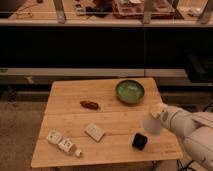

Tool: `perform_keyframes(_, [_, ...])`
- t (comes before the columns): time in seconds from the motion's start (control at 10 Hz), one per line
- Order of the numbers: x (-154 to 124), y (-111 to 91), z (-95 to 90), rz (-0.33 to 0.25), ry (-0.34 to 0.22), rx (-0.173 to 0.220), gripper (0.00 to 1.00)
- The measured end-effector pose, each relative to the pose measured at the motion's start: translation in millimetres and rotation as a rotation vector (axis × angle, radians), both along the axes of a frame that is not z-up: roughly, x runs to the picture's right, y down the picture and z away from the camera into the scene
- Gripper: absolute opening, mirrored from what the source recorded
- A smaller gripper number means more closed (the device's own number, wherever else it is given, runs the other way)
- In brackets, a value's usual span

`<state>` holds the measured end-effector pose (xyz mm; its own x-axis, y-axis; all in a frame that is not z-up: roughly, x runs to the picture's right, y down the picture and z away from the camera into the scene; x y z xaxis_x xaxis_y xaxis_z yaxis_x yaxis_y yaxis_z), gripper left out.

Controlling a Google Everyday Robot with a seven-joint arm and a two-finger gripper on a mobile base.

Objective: Place the ceramic cup over the eraser

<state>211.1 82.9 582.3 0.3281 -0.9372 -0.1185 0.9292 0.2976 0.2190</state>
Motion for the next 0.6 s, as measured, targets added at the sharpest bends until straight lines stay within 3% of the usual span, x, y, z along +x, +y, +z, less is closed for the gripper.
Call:
perform_keyframes(0.3, [-20.7, 11.4, 13.9, -0.003, -0.114, 0.052, 0.0])
perform_keyframes(0.6, [-29.0, 28.1, 27.9, -0.054, -0.172, 0.074, 0.0])
